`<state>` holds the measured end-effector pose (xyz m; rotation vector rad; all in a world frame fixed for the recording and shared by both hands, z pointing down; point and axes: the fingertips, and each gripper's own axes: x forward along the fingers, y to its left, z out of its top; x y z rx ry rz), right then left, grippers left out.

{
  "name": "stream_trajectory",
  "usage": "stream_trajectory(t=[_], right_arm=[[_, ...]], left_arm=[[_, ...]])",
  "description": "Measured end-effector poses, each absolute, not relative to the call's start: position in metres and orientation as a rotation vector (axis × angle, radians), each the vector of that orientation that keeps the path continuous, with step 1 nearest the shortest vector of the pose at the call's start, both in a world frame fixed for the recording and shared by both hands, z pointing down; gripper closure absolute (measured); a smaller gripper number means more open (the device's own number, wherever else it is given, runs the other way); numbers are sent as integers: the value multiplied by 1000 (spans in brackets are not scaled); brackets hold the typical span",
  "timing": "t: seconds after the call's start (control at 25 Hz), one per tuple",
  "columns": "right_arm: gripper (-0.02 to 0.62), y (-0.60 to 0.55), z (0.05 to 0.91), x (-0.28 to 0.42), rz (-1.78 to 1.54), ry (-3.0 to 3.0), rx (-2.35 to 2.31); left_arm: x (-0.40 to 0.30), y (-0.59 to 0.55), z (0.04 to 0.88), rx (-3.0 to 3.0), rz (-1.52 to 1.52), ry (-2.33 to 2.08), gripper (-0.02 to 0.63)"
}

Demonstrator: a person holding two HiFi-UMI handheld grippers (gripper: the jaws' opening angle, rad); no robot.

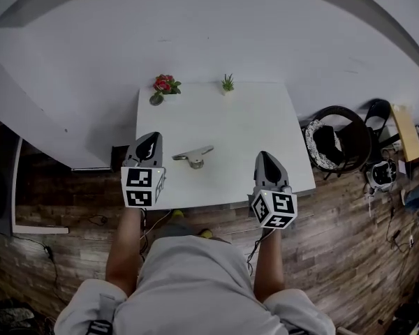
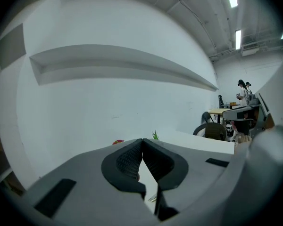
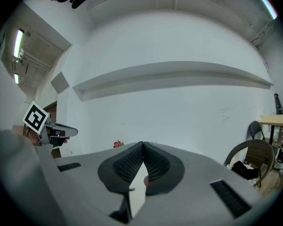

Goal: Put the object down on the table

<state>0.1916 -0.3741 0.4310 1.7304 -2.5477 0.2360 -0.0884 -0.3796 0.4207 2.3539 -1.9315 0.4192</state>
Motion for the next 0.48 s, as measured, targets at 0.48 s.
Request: stream_trajectory(t=[0.48], right_arm=[[588, -381, 423, 179, 181, -2560, 1686]], left_arm=[[-130, -366, 386, 2341, 248, -2037, 586]])
